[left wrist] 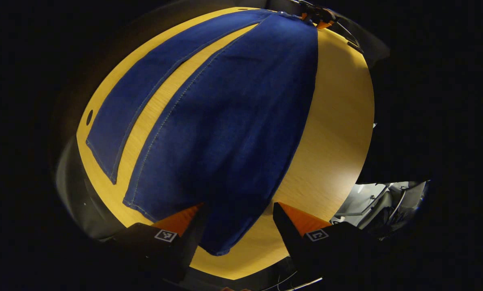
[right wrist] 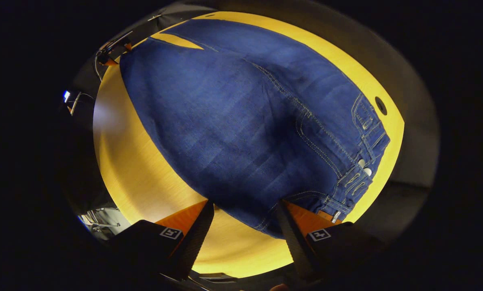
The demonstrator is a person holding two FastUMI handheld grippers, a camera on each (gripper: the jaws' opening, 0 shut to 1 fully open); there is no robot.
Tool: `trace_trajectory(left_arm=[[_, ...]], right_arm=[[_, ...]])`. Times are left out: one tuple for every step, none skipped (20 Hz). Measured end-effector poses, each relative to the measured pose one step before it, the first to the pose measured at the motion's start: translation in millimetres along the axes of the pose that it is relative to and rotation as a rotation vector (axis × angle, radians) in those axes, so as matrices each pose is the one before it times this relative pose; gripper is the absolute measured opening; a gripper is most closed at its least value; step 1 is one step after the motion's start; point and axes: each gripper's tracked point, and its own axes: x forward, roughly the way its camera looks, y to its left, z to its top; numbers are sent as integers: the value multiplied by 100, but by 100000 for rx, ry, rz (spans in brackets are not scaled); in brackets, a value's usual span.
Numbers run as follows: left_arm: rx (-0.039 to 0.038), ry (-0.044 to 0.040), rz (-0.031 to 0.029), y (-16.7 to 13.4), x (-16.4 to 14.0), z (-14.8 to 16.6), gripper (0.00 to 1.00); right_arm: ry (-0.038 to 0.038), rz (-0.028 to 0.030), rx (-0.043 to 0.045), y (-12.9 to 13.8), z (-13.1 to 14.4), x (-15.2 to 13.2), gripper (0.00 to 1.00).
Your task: Grasp the waist and the cuffs of the jeans and fold them to make the two legs overlap; first hold the waist and fold one-third of the jeans toward the cuffs, then hold the cuffs and fold the remaining one-third in the same direction to finish folding.
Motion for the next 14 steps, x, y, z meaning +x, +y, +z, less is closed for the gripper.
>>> trace_trajectory(left_arm=[[624,280,-403,292,630,-156,100],[-690,-627,-32,21,-555,221,97],[-823,461,-121,122,107,-162,99],[-1372,336,647,34,-32,75,100],[-1471,224,365,-100,359,275,100],[-1450,140,630,213,-147,123,93],[-703,-842,1825,532,-173,224,71],[-1907,-504,1885,490,99,93,49],[-4493,1176,220,12,66,-182,27],[-4318,79,-168,71,-113,350,6],[-4600,128,-641,38,-31,215,6],[-3602,-179,-720,142,-344,282,6],[-1978,-1211,-554,164,-571,162,6],[-1602,-1636,-271,299,-670,-26,6]], right_arm=[[-805,-709,-3175,34,373,156,97],[2188,-18,-1799,46,-290,-227,97],[-42,-350,862,-21,-262,403,96],[1588,-1303,3232,-576,169,-573,95],[-287,-3760,5524,-1309,46,627,80],[-783,-3648,6402,-1316,-52,493,59],[-633,764,5797,-42,154,-63,38],[-1779,-562,2048,-382,538,-585,17],[625,-120,1963,45,-418,405,11],[-1037,-452,981,84,274,-540,6],[8,-531,535,64,-131,108,6],[-439,69,2130,88,-14,-255,6],[-1961,672,2831,117,326,-317,6],[-1957,882,3756,-38,301,-651,6]])
